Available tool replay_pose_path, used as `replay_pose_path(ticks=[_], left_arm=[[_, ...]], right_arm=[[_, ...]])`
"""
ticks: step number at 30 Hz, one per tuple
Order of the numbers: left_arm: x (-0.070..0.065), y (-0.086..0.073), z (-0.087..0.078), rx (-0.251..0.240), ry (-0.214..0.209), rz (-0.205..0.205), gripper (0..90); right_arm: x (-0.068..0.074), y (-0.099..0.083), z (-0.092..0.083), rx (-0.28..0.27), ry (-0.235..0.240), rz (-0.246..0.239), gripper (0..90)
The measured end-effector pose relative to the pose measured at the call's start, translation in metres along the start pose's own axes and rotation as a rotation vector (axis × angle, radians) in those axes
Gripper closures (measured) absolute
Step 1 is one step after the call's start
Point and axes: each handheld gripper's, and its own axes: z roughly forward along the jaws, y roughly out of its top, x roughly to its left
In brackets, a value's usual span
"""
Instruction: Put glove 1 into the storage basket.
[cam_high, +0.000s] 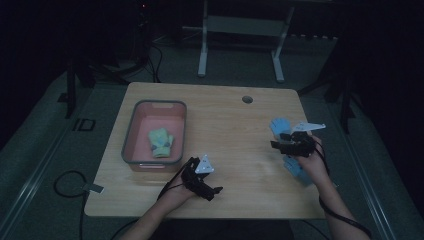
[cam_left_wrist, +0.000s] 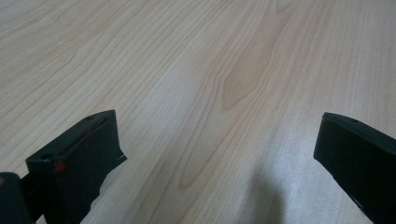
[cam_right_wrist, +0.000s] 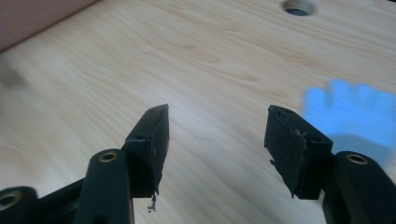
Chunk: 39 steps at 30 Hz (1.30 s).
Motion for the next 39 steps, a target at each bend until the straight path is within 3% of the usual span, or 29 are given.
replay_pose_path(ticks=[4,11,20,26,34,39], left_arm=[[0.000,-0.006,-0.002,-0.025,-0.007,-0.012,0.3],[0.001,-0.011,-0.005,-0.023,0.007,-0.031,0.4],[-0.002,-0.014,-0.011,-0.030,0.016,-0.038,0.4],[-0.003,-0.015,-0.015,-0.043,0.025,-0.048,0.3],[-0.004,-0.017,-0.016,-0.037,0.022,-0.050,0.3],[-0.003,-0.018,-0.016,-0.036,0.018,-0.051,0.4]], right_arm=[[-0.021,0.001,-0.004,0.005,-0.051,0.024,42.3],[-0.054,0.010,-0.004,0.007,-0.107,0.075,49.8],[-0.083,0.012,0.017,0.050,-0.143,0.133,59.7],[-0.090,0.005,0.040,0.086,-0.148,0.141,60.5],[-0.090,-0.005,0.068,0.165,-0.182,0.094,60.9],[-0.085,-0.007,0.070,0.160,-0.207,0.083,76.2]])
